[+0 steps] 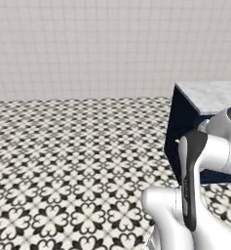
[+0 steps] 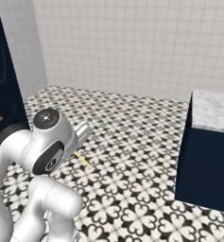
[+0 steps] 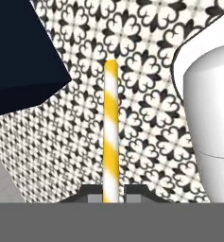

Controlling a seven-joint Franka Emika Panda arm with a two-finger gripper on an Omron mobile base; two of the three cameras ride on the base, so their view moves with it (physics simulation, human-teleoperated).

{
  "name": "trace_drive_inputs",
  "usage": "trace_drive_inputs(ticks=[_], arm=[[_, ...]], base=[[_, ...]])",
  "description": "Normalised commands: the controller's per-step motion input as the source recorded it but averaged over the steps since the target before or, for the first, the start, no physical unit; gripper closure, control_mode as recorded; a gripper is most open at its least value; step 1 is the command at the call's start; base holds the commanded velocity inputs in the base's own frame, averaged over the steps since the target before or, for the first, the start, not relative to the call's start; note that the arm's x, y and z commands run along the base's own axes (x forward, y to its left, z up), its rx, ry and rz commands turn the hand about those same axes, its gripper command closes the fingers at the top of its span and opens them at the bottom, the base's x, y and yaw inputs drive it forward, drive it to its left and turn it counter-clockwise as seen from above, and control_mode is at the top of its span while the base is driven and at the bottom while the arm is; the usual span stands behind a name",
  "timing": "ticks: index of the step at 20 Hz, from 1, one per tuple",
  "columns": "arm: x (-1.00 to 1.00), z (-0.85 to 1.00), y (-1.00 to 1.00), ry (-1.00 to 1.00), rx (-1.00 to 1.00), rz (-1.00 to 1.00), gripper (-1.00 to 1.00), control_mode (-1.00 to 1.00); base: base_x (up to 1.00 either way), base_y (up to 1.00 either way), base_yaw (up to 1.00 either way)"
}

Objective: Take a straw from the drawer in front and place it inside the glass cup on the dining counter.

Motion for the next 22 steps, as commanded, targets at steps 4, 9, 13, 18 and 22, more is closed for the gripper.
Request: trace_drive_inputs(ticks=[4,9,13,18,22], arm=[[0.0,0.0,0.0,0.0,0.0,0.0,1.0,1.0],[0.0,0.0,0.0,0.0,0.0,0.0,1.0,1.0],[0.0,0.0,0.0,0.0,0.0,0.0,1.0,1.0],[0.0,0.0,0.0,0.0,0.0,0.0,1.0,1.0],[0.0,0.0,0.0,0.0,0.0,0.0,1.0,1.0]], base=[[1.0,0.68,-0.21],[1.0,0.54,-0.2],[1.0,0.4,-0.33],[1.0,0.27,-0.31],[1.0,0.37,-0.29]])
